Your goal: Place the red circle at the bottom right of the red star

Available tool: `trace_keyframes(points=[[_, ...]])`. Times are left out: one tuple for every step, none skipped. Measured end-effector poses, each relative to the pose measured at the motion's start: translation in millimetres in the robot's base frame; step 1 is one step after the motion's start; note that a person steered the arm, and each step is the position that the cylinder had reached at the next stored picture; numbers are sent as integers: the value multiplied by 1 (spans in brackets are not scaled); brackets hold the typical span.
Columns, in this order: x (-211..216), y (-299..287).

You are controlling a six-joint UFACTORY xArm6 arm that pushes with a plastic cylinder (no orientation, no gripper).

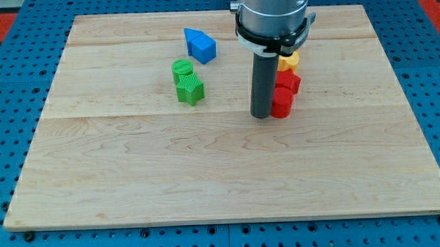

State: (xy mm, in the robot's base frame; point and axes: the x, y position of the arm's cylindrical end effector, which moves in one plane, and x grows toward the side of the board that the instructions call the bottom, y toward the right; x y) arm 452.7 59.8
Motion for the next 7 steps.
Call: trace_keyframes(points=[[0,12],[0,50],[19,34],[-11,-20],[-34,-13],[-57,-8],[-69,8]])
